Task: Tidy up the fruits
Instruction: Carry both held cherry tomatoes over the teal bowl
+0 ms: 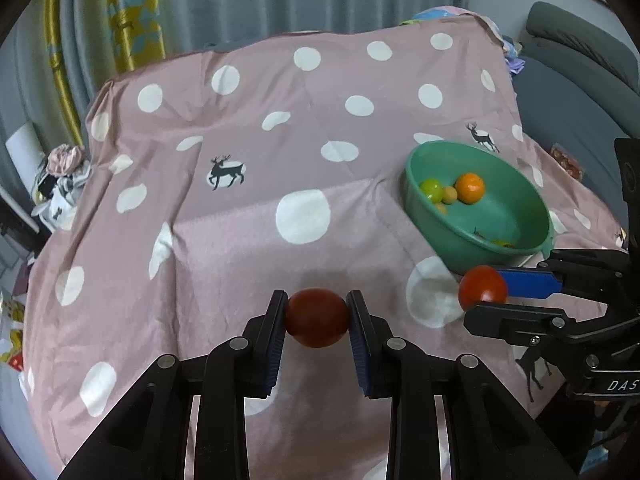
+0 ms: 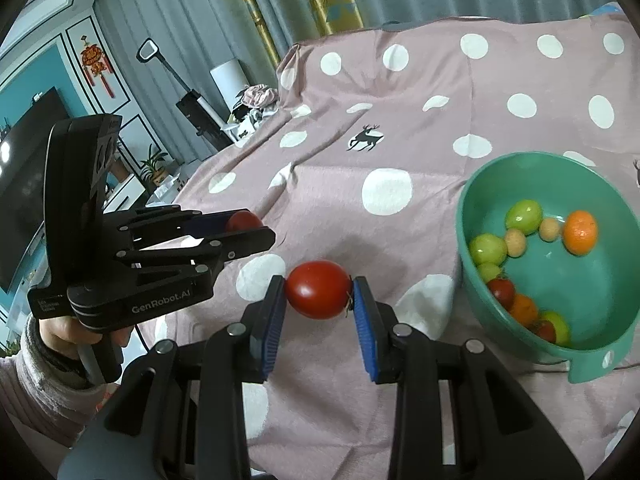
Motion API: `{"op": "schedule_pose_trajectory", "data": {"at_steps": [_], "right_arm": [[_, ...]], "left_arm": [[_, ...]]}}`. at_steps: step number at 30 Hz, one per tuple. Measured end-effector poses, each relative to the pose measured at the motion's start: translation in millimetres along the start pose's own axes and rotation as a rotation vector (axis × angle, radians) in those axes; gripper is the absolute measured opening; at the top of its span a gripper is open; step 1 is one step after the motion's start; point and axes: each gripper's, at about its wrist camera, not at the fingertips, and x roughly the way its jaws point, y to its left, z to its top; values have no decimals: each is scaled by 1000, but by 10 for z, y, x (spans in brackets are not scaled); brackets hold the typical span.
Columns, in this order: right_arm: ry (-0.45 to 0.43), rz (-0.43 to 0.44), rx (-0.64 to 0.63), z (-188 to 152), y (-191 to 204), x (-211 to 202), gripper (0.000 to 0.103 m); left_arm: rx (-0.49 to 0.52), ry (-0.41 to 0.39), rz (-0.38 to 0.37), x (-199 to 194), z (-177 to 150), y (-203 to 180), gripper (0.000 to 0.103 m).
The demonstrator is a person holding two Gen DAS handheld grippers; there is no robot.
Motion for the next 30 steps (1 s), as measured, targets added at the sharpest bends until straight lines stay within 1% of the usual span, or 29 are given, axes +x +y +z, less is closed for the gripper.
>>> {"op": "schedule_pose_trajectory", "data": {"at_steps": [14, 30], "right_arm": [[-72, -27, 39, -2, -205, -263, 34], [-115, -59, 101, -16, -545, -407, 35]], "left_arm": [[49, -36, -9, -41, 211, -260, 30], [125, -28, -36, 155, 475, -626, 30]]}}
